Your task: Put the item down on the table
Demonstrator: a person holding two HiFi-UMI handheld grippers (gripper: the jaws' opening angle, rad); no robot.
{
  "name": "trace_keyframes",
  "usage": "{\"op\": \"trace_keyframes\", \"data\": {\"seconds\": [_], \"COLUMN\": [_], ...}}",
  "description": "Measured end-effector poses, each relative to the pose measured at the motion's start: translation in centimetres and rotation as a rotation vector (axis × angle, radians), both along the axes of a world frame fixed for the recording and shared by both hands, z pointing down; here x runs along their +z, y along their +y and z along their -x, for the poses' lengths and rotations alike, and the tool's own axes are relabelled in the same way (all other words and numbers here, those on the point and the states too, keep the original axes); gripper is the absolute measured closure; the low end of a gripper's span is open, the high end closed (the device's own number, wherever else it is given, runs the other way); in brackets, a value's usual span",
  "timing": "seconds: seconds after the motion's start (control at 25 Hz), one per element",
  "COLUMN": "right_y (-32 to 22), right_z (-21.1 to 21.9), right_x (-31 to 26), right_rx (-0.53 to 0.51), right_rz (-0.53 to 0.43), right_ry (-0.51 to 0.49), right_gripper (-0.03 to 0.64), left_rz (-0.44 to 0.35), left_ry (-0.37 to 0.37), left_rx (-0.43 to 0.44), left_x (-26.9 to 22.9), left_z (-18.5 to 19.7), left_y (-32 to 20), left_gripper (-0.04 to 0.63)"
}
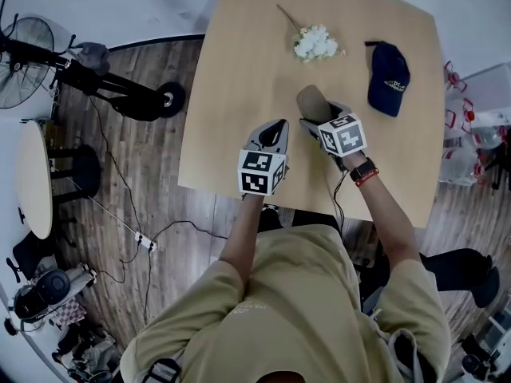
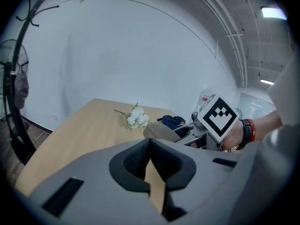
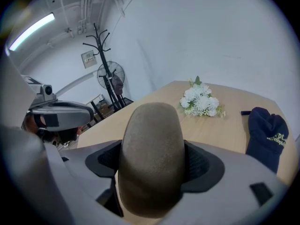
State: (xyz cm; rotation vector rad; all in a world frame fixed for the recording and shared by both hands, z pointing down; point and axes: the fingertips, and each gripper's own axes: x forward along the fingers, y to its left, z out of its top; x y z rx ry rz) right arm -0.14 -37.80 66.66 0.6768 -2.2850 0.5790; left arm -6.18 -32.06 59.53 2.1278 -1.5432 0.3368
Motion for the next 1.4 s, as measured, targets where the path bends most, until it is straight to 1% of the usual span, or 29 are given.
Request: {"op": "trace_keyframes", "data": {"seconds": [0.24,0.48,0.68,0.84,1.0,1.4], "right_y": [0.1,1.0,1.8,2.4,2.7,2.4], "right_z": [0.7,0.8,1.4,1.9,1.9,1.3], "right_x": [1.3,2.8,3.2,4.0,4.9,7.7], "right_rx": [-0.123,-0.29,-0.384,-0.503,-0.61,-0.719], "right_rz": [-0.041,-0.092,-0.117,-0.168,-0.212,-0.217], "right_ry": [0.077,0.179,0.199,0.226,0.277,0.357], "right_gripper": [0.216,0.216,0.216,0.216,0.216,0.216], "left_rz": [0.019,0.033,0.042,0.047,0.05,0.07], "left_ry": [-0.006,-0.014,-0.016,-0.02,-0.021,-0.02], "left_rx": [0.001,0.0,-0.01,-0.016,-0.01,0.003], "left_x": [0.8,1.6,2.2,2.6,2.8,4.0], "left_z": [0.1,0.3,1.2,1.6,1.5,1.7], "left_y": [-0.3,-0.5,-0.5,-0.5,-0.4,-0.6], "left_gripper": [0.572,0.572,0.572,0.572,0.572,0.572]}}
